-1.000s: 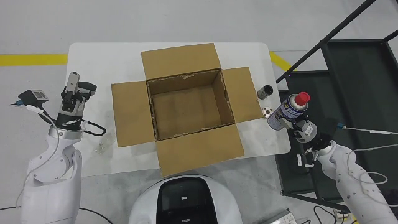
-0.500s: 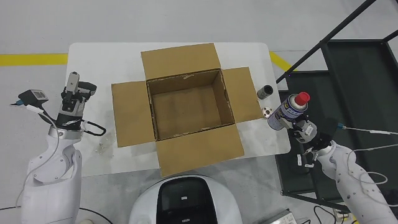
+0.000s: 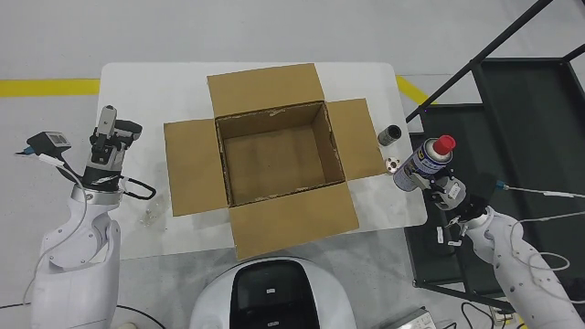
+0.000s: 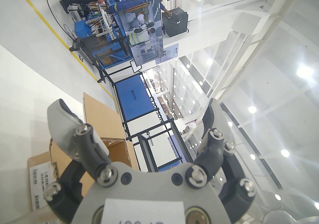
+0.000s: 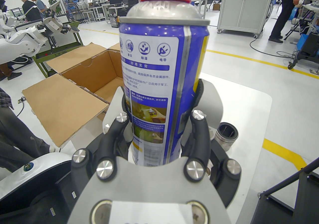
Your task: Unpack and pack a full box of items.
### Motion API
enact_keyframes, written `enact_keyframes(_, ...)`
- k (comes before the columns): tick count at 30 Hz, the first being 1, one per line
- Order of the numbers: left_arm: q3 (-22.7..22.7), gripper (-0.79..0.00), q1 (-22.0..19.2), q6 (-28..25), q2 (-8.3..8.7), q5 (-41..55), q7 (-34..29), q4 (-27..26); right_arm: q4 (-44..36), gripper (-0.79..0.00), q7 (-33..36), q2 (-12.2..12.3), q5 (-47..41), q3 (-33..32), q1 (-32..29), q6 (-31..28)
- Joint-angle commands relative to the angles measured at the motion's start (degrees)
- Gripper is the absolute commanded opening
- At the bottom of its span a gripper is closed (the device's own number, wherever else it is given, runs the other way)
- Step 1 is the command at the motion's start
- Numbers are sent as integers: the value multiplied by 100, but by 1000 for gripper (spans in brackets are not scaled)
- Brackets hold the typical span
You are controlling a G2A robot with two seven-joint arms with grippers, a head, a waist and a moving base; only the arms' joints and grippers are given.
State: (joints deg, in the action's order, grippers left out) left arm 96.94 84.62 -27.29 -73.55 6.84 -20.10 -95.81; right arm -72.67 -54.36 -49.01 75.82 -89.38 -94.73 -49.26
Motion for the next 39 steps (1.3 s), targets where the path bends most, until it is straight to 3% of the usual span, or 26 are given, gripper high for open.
enact_keyframes(1, 0, 0, 0, 0, 0, 0, 0, 0, 0, -785, 0, 0, 0, 0, 0, 0)
enact_keyframes(8, 0, 0, 0, 0, 0, 0, 0, 0, 277, -785, 375, -55, -182, 109, 138, 146)
enact_keyframes(12, 0, 0, 0, 0, 0, 0, 0, 0, 812, -785, -116, -129, 192, 504, 438, 50)
enact_keyframes(18, 0, 0, 0, 0, 0, 0, 0, 0, 1665, -785, -575, -268, 256, 1241, 979, 508)
enact_keyframes(23, 0, 0, 0, 0, 0, 0, 0, 0, 2495, -785, -610, -375, 152, 1813, 1526, 542)
enact_keyframes(39, 0, 0, 0, 0, 0, 0, 0, 0, 2529, -785, -593, -379, 138, 1842, 1560, 526)
